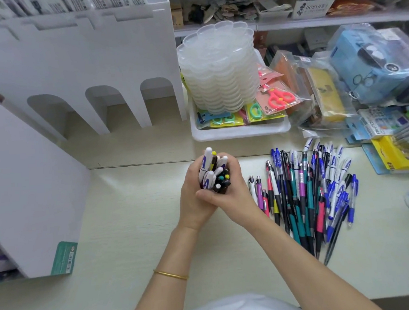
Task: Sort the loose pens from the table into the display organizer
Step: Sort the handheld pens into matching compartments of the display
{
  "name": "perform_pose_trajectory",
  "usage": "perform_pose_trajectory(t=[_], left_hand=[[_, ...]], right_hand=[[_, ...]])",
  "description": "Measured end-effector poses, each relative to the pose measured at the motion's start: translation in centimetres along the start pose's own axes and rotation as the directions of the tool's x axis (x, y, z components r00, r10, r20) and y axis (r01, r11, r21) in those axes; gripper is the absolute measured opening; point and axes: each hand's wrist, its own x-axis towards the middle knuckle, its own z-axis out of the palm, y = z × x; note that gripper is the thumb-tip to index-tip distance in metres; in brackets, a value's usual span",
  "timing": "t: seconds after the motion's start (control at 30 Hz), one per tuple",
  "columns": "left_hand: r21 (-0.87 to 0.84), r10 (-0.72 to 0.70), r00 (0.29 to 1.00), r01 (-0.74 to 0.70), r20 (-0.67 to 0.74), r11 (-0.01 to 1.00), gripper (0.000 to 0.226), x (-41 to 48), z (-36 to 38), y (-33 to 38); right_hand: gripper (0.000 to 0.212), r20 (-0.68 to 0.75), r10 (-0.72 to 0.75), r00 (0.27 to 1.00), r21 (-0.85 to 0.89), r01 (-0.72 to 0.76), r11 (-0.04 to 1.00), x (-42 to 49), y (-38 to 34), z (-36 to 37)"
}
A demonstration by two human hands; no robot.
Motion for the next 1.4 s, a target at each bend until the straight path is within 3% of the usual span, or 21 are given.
perform_pose_trajectory(t=[0.17, 0.27, 0.37, 0.5, 0.73, 0.87, 1.07, 1.2, 1.4], left_hand=[[0.031, 0.062, 0.998, -0.062, -0.007, 0.998, 0.086, -0.5, -0.8, -0.4], [0.041, 0.057, 0.997, -0.059, 0.044, 0.997, 0.093, -0.3, -1.3, -0.8], [0.039, 0.035, 0.997, -0.037, 0.066, 0.999, 0.081, 0.3, -1.5, -0.5], [-0.102, -0.087, 0.996, 0.084, -0.029, 0.991, 0.076, 0.2, -1.0, -0.2], [-0.152, -0.17, 0.985, 0.163, -0.029, 0.975, 0.053, 0.1, -0.2, -0.9], [-0.288, -0.22, 0.975, 0.207, -0.013, 0.935, 0.055, 0.3, 0.2, -0.2], [-0.403, -0.214, 0.975, 0.221, 0.063, 0.888, 0.033, 0.4, 0.8, 0.8], [-0.514, -0.273, 0.955, 0.292, 0.114, 0.807, 0.036, 0.3, 0.9, 1.1], [-0.645, -0.337, 0.891, 0.453, 0.303, 0.616, 0.028, -0.4, -0.3, 3.6]], right_hand=[[0.072, 0.024, -0.003, 1.0, -0.027, 0.004, 1.0, 0.0, 0.3, 0.3], [0.069, 0.019, 0.014, 1.0, -0.033, -0.013, 0.999, 0.4, 0.1, 0.7], [0.072, 0.023, 0.017, 1.0, -0.04, -0.016, 0.999, 0.7, -0.1, 1.1], [0.079, 0.024, 0.04, 0.999, -0.115, -0.037, 0.993, 1.1, 0.0, 1.2], [0.057, 0.021, 0.093, 0.995, -0.14, -0.089, 0.986, 1.1, 0.5, 1.3], [0.064, 0.02, 0.108, 0.994, -0.151, -0.104, 0.983, 1.1, 0.2, 1.3], [0.054, 0.037, 0.102, 0.994, -0.161, -0.095, 0.982, 0.6, -0.9, -0.3], [0.04, -0.012, 0.098, 0.995, -0.144, -0.099, 0.985, -0.1, -0.9, -1.6], [0.018, -0.193, 0.087, 0.977, -0.089, -0.106, 0.99, -0.7, -1.8, -1.8]])
